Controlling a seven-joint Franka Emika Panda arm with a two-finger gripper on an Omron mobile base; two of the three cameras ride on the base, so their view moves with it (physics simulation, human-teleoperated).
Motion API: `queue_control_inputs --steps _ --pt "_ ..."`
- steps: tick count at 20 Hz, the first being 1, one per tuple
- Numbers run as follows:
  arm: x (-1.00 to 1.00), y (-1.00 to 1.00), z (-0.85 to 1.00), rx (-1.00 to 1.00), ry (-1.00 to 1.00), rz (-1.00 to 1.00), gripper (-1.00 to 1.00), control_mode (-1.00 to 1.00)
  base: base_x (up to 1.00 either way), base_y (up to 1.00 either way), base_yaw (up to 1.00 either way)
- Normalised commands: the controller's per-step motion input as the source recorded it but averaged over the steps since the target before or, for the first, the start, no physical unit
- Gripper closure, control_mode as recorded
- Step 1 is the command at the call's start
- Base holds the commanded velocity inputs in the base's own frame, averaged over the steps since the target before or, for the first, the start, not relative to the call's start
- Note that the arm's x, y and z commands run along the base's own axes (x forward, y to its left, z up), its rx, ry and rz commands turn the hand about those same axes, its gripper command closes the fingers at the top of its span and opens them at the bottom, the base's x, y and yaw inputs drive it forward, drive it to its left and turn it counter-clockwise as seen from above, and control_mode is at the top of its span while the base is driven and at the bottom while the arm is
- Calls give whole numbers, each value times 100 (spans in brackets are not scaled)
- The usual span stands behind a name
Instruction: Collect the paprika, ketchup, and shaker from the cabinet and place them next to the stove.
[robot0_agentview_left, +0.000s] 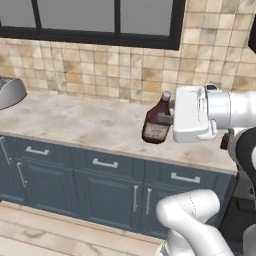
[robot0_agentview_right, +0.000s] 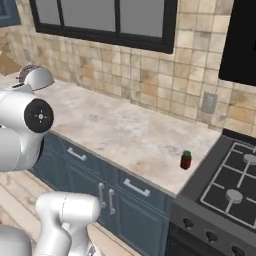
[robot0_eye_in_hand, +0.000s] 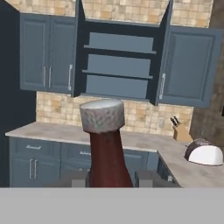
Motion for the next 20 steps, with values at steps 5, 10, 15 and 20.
queue_control_inputs --steps 5,10,15,20 --pt "0 0 0 0 0 0 100 100 8 -47 -31" --pt "0 0 0 0 0 0 100 100 10 -51 -25" --pt "0 0 0 0 0 0 100 100 26 -48 -21" --pt "0 0 0 0 0 0 100 100 44 -42 -18"
